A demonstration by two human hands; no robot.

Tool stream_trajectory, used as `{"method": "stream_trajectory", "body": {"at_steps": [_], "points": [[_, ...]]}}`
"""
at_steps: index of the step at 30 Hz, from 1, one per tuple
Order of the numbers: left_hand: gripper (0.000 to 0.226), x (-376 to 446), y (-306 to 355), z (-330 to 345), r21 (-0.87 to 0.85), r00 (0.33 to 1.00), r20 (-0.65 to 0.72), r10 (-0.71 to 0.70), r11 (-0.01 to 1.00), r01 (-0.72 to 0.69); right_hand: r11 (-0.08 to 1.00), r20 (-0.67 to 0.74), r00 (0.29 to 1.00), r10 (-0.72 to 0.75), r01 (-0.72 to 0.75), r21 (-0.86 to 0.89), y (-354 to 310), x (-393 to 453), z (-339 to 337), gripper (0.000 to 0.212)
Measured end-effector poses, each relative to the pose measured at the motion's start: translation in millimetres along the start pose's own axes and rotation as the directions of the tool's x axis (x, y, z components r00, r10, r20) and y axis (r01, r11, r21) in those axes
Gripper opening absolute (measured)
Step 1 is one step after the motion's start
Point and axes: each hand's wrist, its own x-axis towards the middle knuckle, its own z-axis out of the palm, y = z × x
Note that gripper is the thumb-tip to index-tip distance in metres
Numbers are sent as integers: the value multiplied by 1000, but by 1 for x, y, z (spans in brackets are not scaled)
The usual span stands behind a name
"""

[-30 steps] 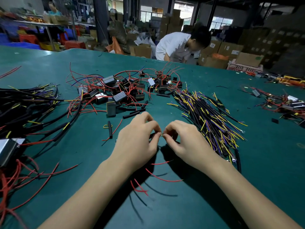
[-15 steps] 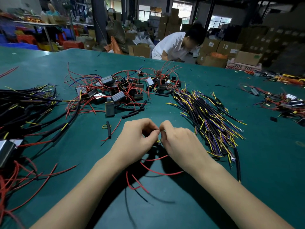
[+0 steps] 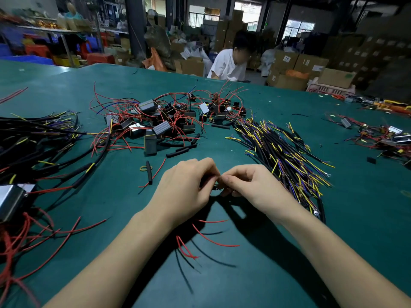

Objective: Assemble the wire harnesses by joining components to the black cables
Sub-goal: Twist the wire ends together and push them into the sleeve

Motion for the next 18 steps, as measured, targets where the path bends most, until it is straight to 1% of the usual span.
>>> {"method": "stream_trajectory", "body": {"at_steps": [2,3,4,5,6,7,8,9,10,11,12,13,14,15,16,18], "points": [[5,0,0,-1,29,999,-17,36,999,-35,998,19,999,38,-39,58,-2,0,-2,17],[5,0,0,-1,45,998,-28,57,997,-56,998,11,999,39,-39,49,-3,1,-3,17],[6,1,0,-1,63,996,-37,78,995,-75,1000,-11,1000,16,-16,-13,-4,1,-4,18],[7,1,1,0,87,995,-40,91,992,-87,991,-45,998,-33,27,-132,-4,1,-4,17],[9,1,1,1,113,995,-36,94,990,-89,952,-74,991,-109,82,-296,-5,0,-5,15],[10,1,2,2,127,996,-28,82,989,-78,868,-77,977,-200,140,-476,-6,-1,-4,11],[11,1,3,4,115,998,-24,50,992,-47,743,-57,952,-301,196,-639,-7,-2,-2,8],[11,1,3,6,66,1000,-22,-8,998,9,599,-23,916,-400,242,-764,-7,-4,0,7],[11,3,4,5,-19,996,-6,-91,996,90,456,17,878,-478,265,-849,-8,-6,3,8],[11,5,4,4,-130,983,32,-183,974,186,340,48,841,-539,269,-901,-9,-7,7,9],[11,8,3,1,-239,960,94,-264,930,279,269,66,812,-580,267,-925,-10,-8,10,10],[12,9,2,-2,-311,936,155,-315,884,349,249,69,793,-606,271,-930,-11,-8,14,10],[12,10,0,-4,-328,926,189,-326,868,372,290,51,800,-598,276,-916,-11,-8,16,11],[11,9,-1,-6,-301,934,187,-305,887,350,374,16,820,-572,277,-885,-11,-7,18,12],[9,8,-1,-7,-240,953,160,-257,927,290,477,-22,848,-530,276,-835,-10,-7,17,13],[6,4,-1,-6,-56,987,113,-111,991,118,688,-65,913,-403,255,-680,-6,-6,12,11]]}}
